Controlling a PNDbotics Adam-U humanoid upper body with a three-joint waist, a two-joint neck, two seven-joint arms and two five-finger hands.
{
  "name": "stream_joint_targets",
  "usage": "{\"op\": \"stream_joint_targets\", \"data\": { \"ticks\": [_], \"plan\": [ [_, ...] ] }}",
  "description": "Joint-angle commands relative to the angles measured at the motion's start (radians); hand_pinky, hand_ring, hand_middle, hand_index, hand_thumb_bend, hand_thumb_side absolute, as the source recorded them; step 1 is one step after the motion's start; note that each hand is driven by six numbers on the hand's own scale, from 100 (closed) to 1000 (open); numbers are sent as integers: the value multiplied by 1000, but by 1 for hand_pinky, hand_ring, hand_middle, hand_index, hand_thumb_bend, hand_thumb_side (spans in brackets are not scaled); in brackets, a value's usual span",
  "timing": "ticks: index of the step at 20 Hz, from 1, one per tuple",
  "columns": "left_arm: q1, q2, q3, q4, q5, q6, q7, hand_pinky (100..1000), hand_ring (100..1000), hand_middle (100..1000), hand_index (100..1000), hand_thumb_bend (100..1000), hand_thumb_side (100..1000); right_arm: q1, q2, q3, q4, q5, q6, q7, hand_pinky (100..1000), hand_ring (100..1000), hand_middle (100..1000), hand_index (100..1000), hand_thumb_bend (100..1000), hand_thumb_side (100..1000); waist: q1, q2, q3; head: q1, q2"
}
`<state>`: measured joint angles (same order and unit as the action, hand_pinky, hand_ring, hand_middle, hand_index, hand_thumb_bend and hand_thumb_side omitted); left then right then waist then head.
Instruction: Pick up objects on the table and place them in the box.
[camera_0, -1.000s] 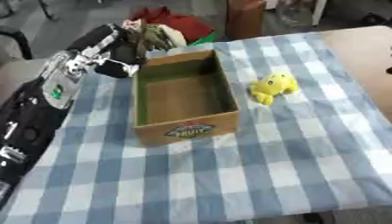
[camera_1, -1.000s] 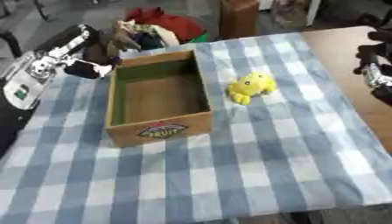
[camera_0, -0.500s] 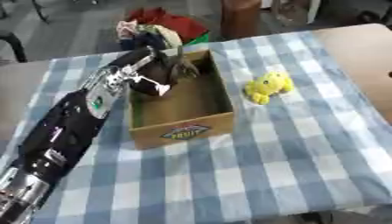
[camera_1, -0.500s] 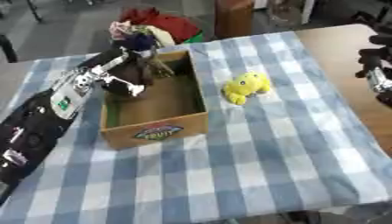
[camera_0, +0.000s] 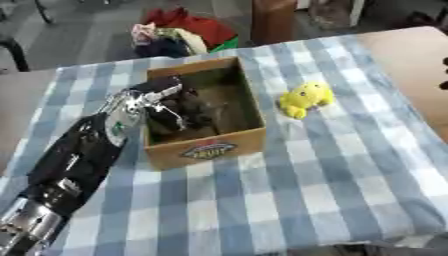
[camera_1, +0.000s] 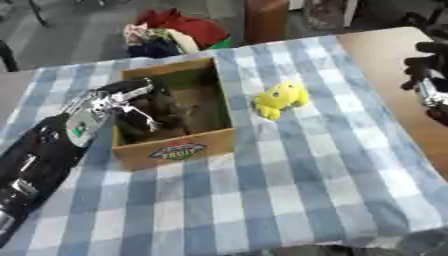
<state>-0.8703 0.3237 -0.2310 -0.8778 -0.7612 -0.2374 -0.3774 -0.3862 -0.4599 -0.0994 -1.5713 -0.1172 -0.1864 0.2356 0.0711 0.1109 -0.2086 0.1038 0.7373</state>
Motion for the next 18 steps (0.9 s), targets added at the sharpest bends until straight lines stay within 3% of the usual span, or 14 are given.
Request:
{"op": "stream_joint_targets", "data": {
  "ticks": [1,3,4,10,14,18],
  "plan": [
    [-12,49,17,-59,35,11,10,785,780,812,808,368,366,-10,-28,-14,-11,-5,-8,2,614,825,557,827,100,318,-11,-16,7,-8,-8],
    [-3,63,30,-97,83,26,34,785,777,807,806,340,385,-18,-41,-15,-3,-2,-16,5,615,824,558,825,100,301,-14,-17,14,-15,-7],
    [4,71,37,-120,114,35,54,772,747,778,797,270,362,-24,-51,-14,3,0,-21,6,616,825,561,826,100,283,-16,-18,19,-19,-6],
    [89,146,58,-353,339,112,215,747,689,713,758,133,222,-136,-157,44,116,27,-103,52,628,837,586,834,100,233,-28,-24,60,-49,-5],
    [190,183,84,-542,478,161,300,740,672,694,745,100,190,-231,-212,98,266,77,-186,110,641,857,622,856,100,215,-36,-24,94,-89,-7],
    [295,191,115,-696,552,196,342,740,670,690,743,100,197,-321,-219,137,454,172,-283,180,670,903,707,901,100,162,-41,-20,131,-122,-11]
  ]
}}
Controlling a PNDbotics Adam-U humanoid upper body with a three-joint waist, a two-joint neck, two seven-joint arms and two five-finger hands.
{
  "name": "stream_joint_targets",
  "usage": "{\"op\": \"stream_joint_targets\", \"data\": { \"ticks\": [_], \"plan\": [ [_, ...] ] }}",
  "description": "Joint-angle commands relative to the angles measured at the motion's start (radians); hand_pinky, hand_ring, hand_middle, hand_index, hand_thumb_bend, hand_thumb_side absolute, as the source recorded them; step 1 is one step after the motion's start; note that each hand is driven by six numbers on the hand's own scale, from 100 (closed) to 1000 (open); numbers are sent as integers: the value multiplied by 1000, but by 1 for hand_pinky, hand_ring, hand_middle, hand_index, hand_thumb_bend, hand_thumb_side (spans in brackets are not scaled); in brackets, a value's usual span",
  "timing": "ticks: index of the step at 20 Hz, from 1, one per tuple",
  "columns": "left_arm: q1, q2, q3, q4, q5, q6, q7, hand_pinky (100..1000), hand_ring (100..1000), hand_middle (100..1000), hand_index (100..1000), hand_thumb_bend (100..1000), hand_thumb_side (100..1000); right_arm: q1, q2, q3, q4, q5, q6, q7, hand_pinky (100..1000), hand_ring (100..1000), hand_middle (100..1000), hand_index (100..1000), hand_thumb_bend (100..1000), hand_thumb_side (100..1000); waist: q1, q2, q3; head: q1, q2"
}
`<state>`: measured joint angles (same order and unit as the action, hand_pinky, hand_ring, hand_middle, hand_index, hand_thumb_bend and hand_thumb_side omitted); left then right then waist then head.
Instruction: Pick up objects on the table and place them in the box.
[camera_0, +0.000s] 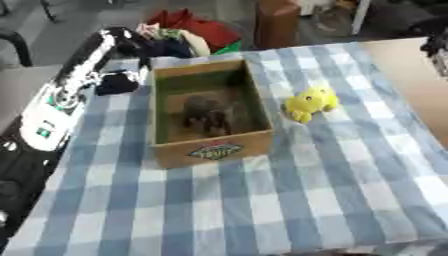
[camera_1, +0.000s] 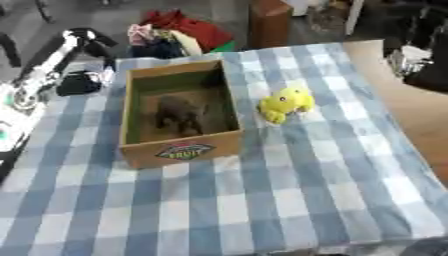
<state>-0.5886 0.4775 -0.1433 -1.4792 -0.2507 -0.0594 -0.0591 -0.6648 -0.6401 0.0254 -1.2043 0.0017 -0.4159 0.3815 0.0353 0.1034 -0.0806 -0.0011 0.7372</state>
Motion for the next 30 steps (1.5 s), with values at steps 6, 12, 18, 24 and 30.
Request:
{"op": "stream_joint_targets", "data": {
  "ticks": [6,12,18,24,30],
  "plan": [
    [131,16,61,-212,77,43,38,741,667,687,741,100,213,-121,8,1,308,217,-140,83,704,949,767,929,100,134,-2,-7,46,-30,-18],
    [200,-2,86,-250,104,57,64,740,662,681,737,100,223,-153,50,-17,416,335,-180,63,709,953,765,930,100,129,2,-2,69,-42,-20],
    [225,-24,95,-249,111,61,72,740,660,678,735,100,236,-168,86,-28,484,423,-196,39,730,977,788,938,100,238,3,3,87,-46,-18],
    [241,-39,95,-241,114,61,72,741,658,677,734,100,244,-177,113,-40,518,495,-199,-23,810,1000,834,946,100,236,5,6,97,-49,-17],
    [252,-47,93,-234,117,58,71,741,657,675,733,100,249,-188,141,-44,550,557,-203,-66,814,1000,834,947,100,240,8,7,102,-55,-18]
  ]
}}
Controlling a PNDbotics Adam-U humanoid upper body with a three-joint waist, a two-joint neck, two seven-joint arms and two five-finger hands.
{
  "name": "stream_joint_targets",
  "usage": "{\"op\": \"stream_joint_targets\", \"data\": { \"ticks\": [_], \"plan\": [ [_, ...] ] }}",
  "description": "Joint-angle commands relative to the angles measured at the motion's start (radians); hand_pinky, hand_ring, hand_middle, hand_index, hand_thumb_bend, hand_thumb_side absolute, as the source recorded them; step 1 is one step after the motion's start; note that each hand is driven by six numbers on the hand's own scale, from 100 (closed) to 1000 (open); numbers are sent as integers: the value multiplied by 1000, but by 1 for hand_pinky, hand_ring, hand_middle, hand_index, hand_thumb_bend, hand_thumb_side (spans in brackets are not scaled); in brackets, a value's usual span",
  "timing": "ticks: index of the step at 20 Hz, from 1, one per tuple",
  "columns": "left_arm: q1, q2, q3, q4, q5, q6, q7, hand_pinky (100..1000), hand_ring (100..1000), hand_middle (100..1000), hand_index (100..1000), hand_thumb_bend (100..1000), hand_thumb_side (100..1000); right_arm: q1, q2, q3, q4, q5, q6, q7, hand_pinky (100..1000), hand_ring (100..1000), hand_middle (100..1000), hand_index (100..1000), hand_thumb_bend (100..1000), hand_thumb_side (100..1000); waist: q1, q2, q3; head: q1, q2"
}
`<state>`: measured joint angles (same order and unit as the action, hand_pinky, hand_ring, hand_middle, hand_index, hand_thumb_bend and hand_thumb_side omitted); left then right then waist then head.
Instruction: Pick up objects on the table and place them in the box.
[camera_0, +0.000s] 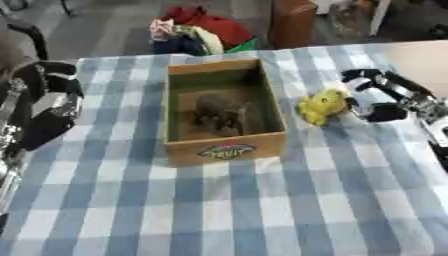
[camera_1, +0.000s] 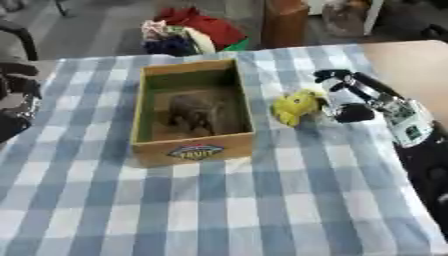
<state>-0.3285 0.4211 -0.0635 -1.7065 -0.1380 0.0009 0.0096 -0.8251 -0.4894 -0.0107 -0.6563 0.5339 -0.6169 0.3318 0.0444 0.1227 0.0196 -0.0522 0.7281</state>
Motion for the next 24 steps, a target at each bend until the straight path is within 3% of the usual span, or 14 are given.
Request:
{"op": "stream_joint_targets", "data": {
  "ticks": [1,5,11,13,16,20,24],
  "plan": [
    [-7,9,12,-6,4,-2,2,741,656,674,733,100,249,-29,-5,-7,4,36,-3,-20,818,1000,837,948,100,236,-1,-12,2,-4,-9],
    [-4,5,12,-6,4,-3,1,741,655,673,733,100,250,-34,7,-3,6,102,-4,-50,836,1000,853,948,100,231,0,-10,4,-7,-8],
    [-1,1,9,-4,4,-4,-1,741,654,671,733,100,253,-35,15,4,8,270,30,-103,840,1000,864,950,100,208,-1,-8,6,-11,-8],
    [-1,0,10,-4,3,-4,-1,741,653,671,732,100,253,-34,17,7,15,322,46,-100,832,993,851,947,100,161,-1,-7,6,-11,-9],
    [1,-1,10,-3,3,-4,0,741,653,670,732,100,255,-32,21,7,25,381,55,-74,826,983,841,940,100,158,-2,-6,5,-11,-9],
    [3,-4,10,0,2,-4,0,741,653,670,732,100,255,-30,23,3,28,419,50,-52,803,952,765,898,100,147,-3,-5,5,-11,-8],
    [3,-5,8,1,2,-4,-1,741,653,670,732,100,256,-29,23,-1,23,445,51,-69,767,910,623,823,100,140,-3,-4,4,-11,-9]
  ]
}}
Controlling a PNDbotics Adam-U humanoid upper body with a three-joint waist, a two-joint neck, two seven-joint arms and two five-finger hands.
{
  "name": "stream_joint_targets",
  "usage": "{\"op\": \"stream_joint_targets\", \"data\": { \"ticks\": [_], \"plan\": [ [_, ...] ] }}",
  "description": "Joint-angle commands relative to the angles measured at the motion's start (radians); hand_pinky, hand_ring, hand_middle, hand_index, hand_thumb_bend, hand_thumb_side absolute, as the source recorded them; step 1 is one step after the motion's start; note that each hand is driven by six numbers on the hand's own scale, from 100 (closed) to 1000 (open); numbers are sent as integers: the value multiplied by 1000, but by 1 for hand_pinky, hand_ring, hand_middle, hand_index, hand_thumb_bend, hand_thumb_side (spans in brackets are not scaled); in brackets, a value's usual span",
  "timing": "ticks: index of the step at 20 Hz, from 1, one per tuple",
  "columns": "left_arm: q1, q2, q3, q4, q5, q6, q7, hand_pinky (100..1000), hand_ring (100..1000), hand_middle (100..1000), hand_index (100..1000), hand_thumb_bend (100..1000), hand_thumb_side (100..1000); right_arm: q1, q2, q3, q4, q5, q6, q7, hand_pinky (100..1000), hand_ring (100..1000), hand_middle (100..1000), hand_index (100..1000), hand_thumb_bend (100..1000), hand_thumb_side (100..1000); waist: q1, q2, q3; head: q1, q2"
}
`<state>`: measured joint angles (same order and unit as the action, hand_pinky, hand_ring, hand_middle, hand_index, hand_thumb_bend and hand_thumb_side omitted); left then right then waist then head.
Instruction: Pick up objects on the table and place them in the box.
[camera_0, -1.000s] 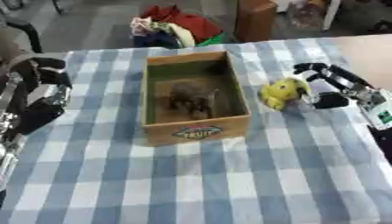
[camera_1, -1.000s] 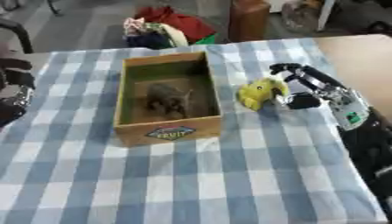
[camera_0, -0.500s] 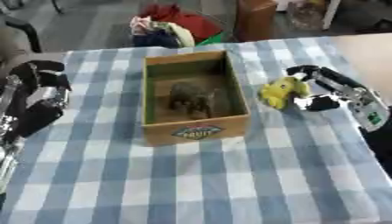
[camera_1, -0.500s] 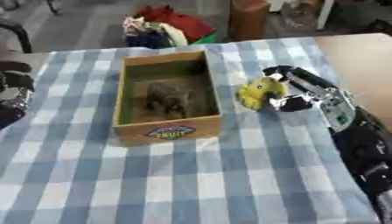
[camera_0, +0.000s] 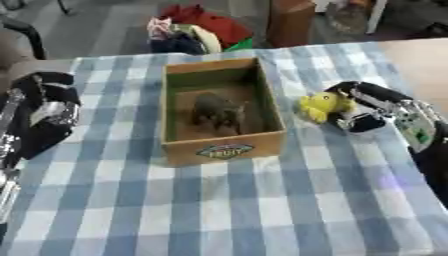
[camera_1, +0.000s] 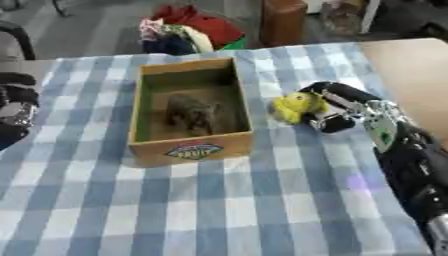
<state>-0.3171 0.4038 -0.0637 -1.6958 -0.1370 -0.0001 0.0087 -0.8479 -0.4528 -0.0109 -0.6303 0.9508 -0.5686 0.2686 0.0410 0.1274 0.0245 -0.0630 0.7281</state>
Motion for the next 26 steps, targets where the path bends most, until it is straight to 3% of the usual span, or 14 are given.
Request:
{"op": "stream_joint_targets", "data": {
  "ticks": [1,6,8,12,19,26],
  "plan": [
    [-8,12,9,-10,1,-3,0,741,652,670,732,100,256,-6,-14,-3,-5,32,8,-21,735,879,525,749,100,135,0,-9,-1,-1,-9],
    [-7,10,9,-9,2,-4,2,741,653,670,732,100,256,-6,-16,-12,-19,31,34,-147,610,759,267,497,100,101,0,-10,-1,0,-10],
    [-7,9,9,-10,2,-4,2,741,653,670,732,100,255,-8,-18,-12,-30,13,37,-196,593,742,236,471,100,100,0,-11,-1,0,-11],
    [-5,10,10,-10,2,-3,3,741,653,670,732,100,255,-17,-27,-6,-94,-55,25,-227,580,735,219,460,100,100,-2,-13,-4,-1,-11],
    [-4,13,14,-18,2,-5,6,741,653,670,731,100,249,-63,-32,25,-256,-210,19,-172,582,735,218,461,100,100,-3,-23,-6,-4,-8],
    [-11,9,13,-41,7,-9,5,740,650,667,729,100,238,-150,30,53,-266,-243,7,-100,592,737,230,470,100,100,-7,-35,17,-22,-3]
  ]
}}
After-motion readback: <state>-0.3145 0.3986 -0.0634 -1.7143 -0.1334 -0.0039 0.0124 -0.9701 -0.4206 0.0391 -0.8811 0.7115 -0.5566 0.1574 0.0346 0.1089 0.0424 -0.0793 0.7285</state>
